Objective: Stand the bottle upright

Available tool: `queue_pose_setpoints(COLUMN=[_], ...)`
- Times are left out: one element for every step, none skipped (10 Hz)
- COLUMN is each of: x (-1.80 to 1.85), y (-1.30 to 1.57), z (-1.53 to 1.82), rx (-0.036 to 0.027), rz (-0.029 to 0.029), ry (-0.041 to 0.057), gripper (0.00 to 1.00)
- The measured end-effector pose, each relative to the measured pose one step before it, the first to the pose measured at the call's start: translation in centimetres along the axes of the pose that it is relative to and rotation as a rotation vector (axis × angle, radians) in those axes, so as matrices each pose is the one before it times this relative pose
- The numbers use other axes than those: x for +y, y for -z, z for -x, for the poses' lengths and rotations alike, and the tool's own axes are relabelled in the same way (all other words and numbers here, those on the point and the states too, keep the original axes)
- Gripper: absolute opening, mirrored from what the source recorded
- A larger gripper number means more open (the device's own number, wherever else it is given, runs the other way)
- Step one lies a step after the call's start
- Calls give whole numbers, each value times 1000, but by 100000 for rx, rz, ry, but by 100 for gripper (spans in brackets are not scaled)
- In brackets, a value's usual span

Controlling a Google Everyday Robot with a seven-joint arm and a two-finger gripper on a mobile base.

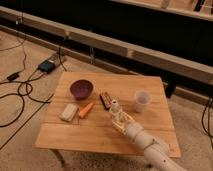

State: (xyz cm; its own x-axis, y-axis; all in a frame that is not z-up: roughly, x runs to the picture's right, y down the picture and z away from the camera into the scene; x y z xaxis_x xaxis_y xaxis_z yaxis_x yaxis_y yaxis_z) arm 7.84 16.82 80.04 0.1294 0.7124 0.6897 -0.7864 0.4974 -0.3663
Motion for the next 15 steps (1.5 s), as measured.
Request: queue_pose_setpoints(x=[-56, -55, -86, -44, 1, -2, -3, 23, 20, 7, 14, 12, -4, 22, 43], y=[-35, -13, -14, 18, 3, 2, 3, -19, -21, -5, -12, -8, 16, -6, -1], z=[-126, -75, -126, -61, -8, -13, -9, 0, 2, -8, -2, -12, -47, -13, -79], rx=[-177, -128, -290, -110, 41, 30, 16, 4, 3, 13, 7, 26, 69, 29, 277], rz=[-141, -97, -143, -103, 15, 3, -5, 57, 54, 17, 36, 31, -13, 44, 142], ry=[-710, -454, -536, -184, 25, 6, -4, 12, 8, -6, 2, 0, -15, -14, -13], gripper=[20, 20, 20, 20, 20, 20, 20, 20, 21, 26, 36, 50, 58, 68, 78])
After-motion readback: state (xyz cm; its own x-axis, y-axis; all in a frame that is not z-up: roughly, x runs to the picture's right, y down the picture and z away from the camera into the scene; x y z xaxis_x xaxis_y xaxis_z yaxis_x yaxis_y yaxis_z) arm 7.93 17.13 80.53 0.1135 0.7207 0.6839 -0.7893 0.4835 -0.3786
